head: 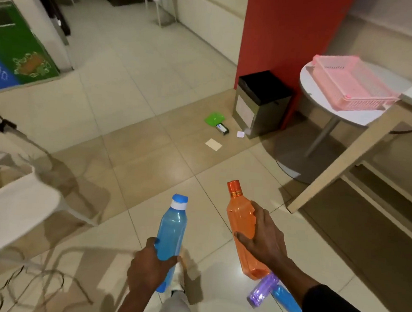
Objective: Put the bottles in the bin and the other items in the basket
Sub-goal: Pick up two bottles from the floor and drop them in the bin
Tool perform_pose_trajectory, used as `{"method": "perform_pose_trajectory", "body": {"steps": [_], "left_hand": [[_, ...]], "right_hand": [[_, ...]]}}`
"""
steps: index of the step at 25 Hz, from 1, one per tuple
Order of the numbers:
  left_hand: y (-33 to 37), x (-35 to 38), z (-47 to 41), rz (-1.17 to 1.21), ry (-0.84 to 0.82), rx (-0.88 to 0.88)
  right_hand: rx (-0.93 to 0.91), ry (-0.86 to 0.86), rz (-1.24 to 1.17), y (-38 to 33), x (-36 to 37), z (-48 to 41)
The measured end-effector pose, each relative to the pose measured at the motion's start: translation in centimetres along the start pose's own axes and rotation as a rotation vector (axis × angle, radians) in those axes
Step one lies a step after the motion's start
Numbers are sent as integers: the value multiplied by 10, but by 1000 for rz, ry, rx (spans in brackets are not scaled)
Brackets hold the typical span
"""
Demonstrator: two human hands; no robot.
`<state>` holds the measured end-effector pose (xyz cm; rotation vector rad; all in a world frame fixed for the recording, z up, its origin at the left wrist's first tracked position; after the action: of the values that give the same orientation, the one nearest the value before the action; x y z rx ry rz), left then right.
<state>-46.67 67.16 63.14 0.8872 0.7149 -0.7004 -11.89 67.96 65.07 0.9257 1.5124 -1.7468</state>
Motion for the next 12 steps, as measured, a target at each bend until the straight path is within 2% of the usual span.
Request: {"method": "perform_pose_trajectory", "body": {"steps": [7,12], "left_hand": [[59,-77,-149,-53,-59,122],[111,-100,-221,-50,-111,193]], "right_hand": [[102,125,5,-67,-16,-114],[178,184,0,-81,-19,-170]]}}
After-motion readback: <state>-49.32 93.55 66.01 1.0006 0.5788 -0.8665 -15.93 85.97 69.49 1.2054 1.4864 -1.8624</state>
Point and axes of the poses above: each hand's wrist, its own z-axis away from the middle knuckle, its own x-axis out of the palm, y = z × x, the point moved 4 cm from there along -z, towards the middle knuckle, and after that the axes turned 2 degrees about -x, right-handed, at the moved point
